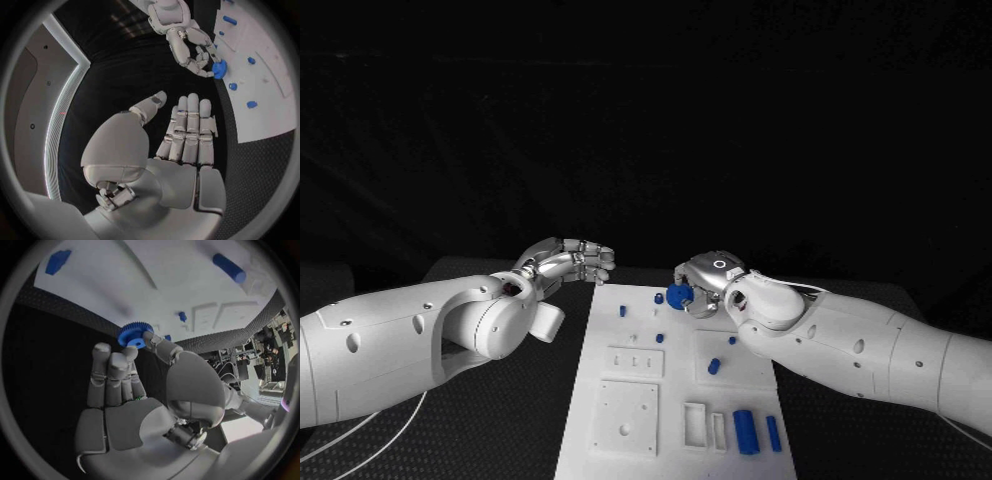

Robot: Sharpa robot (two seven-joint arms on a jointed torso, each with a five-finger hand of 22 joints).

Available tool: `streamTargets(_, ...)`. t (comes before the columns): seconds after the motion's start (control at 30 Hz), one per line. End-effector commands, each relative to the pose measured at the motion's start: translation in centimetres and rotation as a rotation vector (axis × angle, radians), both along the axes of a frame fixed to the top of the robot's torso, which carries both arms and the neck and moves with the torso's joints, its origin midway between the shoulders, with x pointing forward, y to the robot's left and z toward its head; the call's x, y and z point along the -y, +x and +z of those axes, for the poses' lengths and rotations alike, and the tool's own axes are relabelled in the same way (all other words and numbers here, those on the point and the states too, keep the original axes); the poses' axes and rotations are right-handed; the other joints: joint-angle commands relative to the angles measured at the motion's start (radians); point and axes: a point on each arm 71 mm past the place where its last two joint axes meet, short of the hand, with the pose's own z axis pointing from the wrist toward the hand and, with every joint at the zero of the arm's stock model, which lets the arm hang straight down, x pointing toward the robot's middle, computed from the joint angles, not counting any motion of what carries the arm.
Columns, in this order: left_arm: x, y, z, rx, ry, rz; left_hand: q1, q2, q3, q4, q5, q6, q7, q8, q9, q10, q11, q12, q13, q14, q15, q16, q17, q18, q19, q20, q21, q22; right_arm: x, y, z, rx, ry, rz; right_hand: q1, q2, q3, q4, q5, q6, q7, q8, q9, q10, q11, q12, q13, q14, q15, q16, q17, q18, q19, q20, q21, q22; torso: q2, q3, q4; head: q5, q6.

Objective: Assemble the parts on the task board

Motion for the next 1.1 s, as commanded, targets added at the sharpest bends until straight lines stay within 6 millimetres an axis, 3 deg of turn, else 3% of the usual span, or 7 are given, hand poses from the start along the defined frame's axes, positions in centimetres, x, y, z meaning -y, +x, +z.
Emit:
streamTargets(0.03,0.3,0.0,0.1,0.01,0.0,-0.008,-0.008,0.004,0.0,-0.005,0.002,0.001,0.001,-0.006,0.002,-0.001,0.003,-0.004,0.001,0.004,0.002,-0.005,0.002,0.019,-0.005,0.0,0.006,0.016,-0.8,-0.1,0.3,0.044,-0.017,0.002,0.004,-0.005,0.004,0.002,-0.001,0.131,0.02,-0.003,0.001,0.011,0.0,0.0,-0.001,0.009,-0.001,-0.001,0.002,0.008,0.009,-0.002,0.006,0.012,0.001,-0.0015,0.0013,0.0,-0.006)
streamTargets(0.2,0.4,0.0,0.1,0.009,-0.001,-0.01,-0.009,0.004,0.0,-0.005,0.002,0.001,0.001,-0.006,0.002,-0.001,0.003,-0.004,0.001,0.004,0.002,-0.005,0.002,0.019,-0.005,0.0,0.006,0.016,-2.3,-0.3,0.1,0.046,-0.017,0.02,0.004,-0.007,0.005,0.003,-0.001,0.131,0.02,-0.003,0.001,0.012,0.0,0.0,-0.001,0.01,-0.001,-0.001,0.002,0.008,0.01,-0.001,0.007,0.012,0.002,-0.002,0.0043,-0.001,-0.001)
streamTargets(0.47,0.6,0.1,0.1,0.009,0.001,-0.011,-0.009,0.004,0.001,-0.005,0.002,0.001,0.001,-0.006,0.003,-0.002,0.003,-0.004,0.002,0.004,0.002,-0.005,0.002,0.019,-0.005,0.0,0.006,0.016,-3.3,-0.4,-0.4,0.035,-0.023,0.03,0.004,-0.008,0.007,0.004,-0.001,0.13,0.02,-0.004,0.001,0.013,0.0,0.0,-0.002,0.011,-0.001,-0.001,0.003,0.008,0.011,-0.001,0.007,0.012,0.003,-0.0026,0.0077,0.003,-0.006)
streamTargets(0.57,0.8,0.1,0.1,0.01,0.0,-0.015,-0.009,0.004,0.001,-0.006,0.002,0.001,0.001,-0.006,0.003,-0.002,0.003,-0.005,0.002,0.004,0.002,-0.005,0.002,0.019,-0.005,0.0,0.006,0.016,-3.8,-0.5,-0.6,0.028,-0.024,0.038,0.005,-0.007,0.008,0.005,-0.001,0.13,0.02,-0.005,0.001,0.013,0.0,0.0,-0.002,0.011,-0.001,-0.002,0.003,0.008,0.011,-0.001,0.007,0.012,0.005,-0.0055,0.0133,0.005,-0.007)
streamTargets(0.67,0.9,0.1,0.1,0.01,-0.001,-0.019,-0.009,0.004,0.001,-0.006,0.002,0.001,0.001,-0.006,0.003,-0.002,0.003,-0.005,0.002,0.004,0.002,-0.005,0.002,0.019,-0.005,0.0,0.006,0.016,-4.2,-0.7,-1.0,0.018,-0.027,0.043,0.005,-0.007,0.008,0.005,-0.001,0.13,0.02,-0.005,0.001,0.013,0.0,0.0,-0.002,0.011,-0.001,-0.002,0.003,0.008,0.012,-0.001,0.007,0.012,0.005,-0.0044,0.0123,0.009,-0.008)
streamTargets(0.8,1.0,0.1,0.1,0.011,-0.002,-0.022,-0.009,0.004,0.001,-0.006,0.002,0.001,0.001,-0.006,0.003,-0.002,0.003,-0.005,0.002,0.004,0.002,-0.005,0.003,0.019,-0.005,0.0,0.007,0.016,-4.1,-0.7,-1.3,0.009,-0.035,0.039,0.005,-0.007,0.009,0.005,-0.001,0.13,0.02,-0.005,0.001,0.013,0.001,0.0,-0.003,0.011,-0.001,-0.002,0.003,0.008,0.012,-0.001,0.007,0.012,0.005,-0.0062,0.0157,0.006,-0.008)
streamTargets(1.1,1.1,0.1,0.2,0.013,-0.003,-0.024,-0.021,0.003,-0.001,-0.001,0.001,0.001,0.001,-0.008,0.005,-0.002,0.004,-0.006,0.004,0.004,0.002,-0.007,0.004,0.018,-0.005,0.001,0.007,0.016,-4.0,-0.8,-2.2,-0.01,-0.037,0.037,0.003,-0.01,0.008,0.007,-0.001,0.127,0.021,-0.008,0.001,0.013,0.001,-0.001,-0.003,0.011,0.0,-0.003,0.004,0.008,0.012,0.0,0.007,0.011,0.005,-0.0056,0.0109,0.018,-0.01)
